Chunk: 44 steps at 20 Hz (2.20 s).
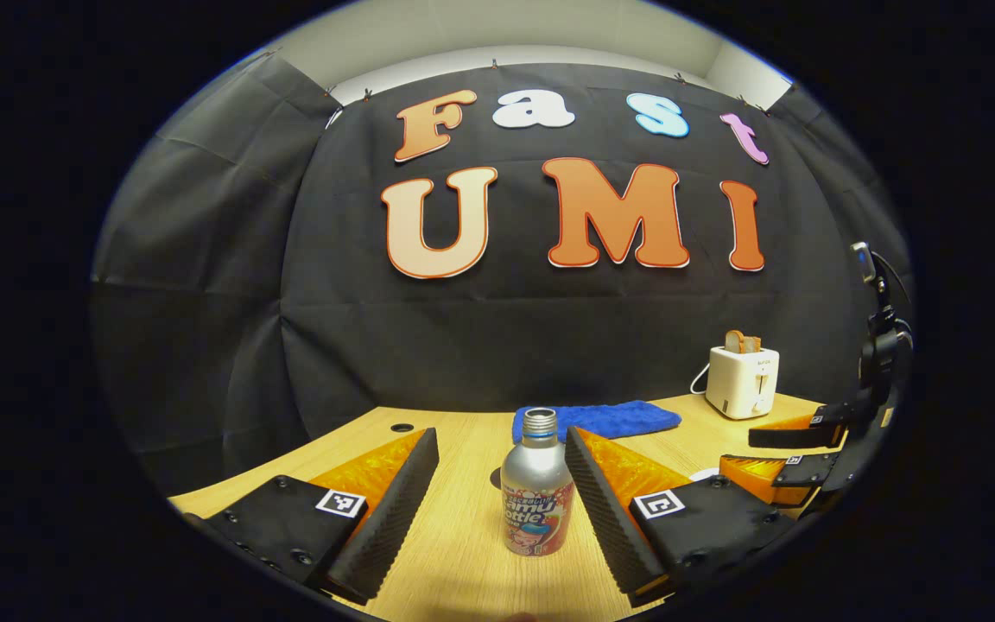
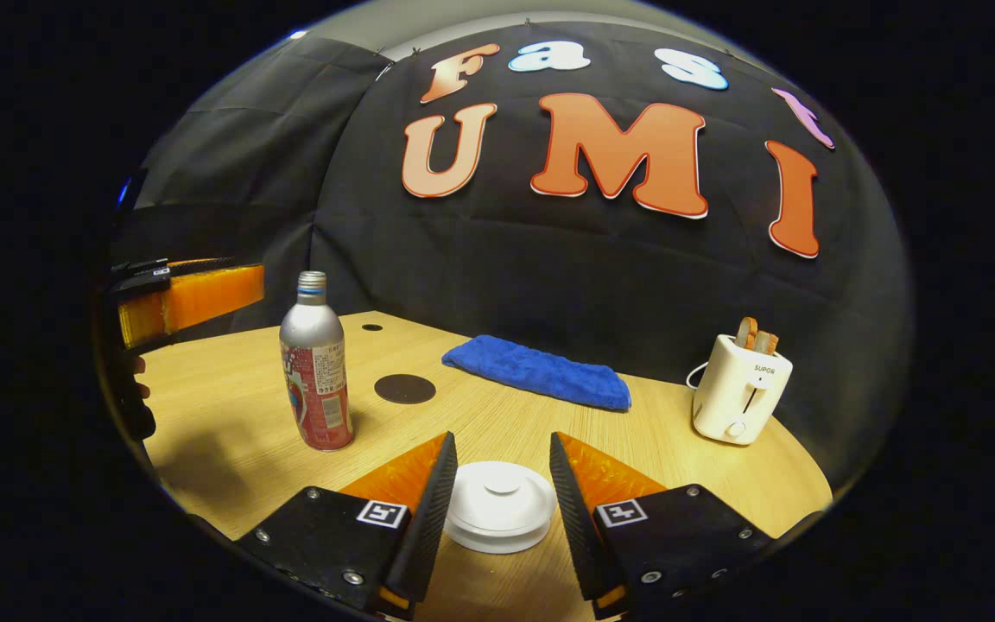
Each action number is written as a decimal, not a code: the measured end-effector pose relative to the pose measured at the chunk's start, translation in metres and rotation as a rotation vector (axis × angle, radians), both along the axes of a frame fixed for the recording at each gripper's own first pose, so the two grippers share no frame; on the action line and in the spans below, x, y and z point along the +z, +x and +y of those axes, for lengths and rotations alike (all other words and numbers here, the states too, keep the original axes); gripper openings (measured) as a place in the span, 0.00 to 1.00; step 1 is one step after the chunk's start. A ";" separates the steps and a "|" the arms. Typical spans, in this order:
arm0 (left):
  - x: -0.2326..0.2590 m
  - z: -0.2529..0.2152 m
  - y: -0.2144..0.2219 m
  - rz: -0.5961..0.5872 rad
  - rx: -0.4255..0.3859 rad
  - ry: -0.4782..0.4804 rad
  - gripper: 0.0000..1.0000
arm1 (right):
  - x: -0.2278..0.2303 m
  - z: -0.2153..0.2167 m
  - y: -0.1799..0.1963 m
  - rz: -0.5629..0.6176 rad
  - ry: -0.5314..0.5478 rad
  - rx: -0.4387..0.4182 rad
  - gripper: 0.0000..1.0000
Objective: Open the teacup lid with one hand, grasp the water bottle and pour water into the teacup with the other hand; after pouring, place the water bottle on the coaster and then close the teacup lid.
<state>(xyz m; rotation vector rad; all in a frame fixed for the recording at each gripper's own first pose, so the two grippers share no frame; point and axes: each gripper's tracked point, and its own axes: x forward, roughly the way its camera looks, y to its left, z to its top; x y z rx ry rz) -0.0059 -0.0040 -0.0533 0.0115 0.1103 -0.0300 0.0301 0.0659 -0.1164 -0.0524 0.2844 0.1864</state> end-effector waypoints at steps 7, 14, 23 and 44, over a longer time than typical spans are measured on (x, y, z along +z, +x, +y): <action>-0.009 0.000 -0.001 0.022 -0.007 -0.003 0.96 | -0.037 0.005 0.006 0.111 0.050 0.013 0.47; -0.022 -0.008 -0.001 0.044 -0.028 0.000 0.96 | -0.037 0.003 0.010 0.089 0.019 0.016 0.44; -0.038 -0.017 0.000 0.081 -0.047 0.017 0.97 | -0.036 0.002 0.013 0.086 0.019 0.018 0.25; -0.123 -0.034 0.047 0.282 -0.094 -0.036 0.97 | 0.036 -0.039 -0.014 -0.039 0.106 -0.011 0.22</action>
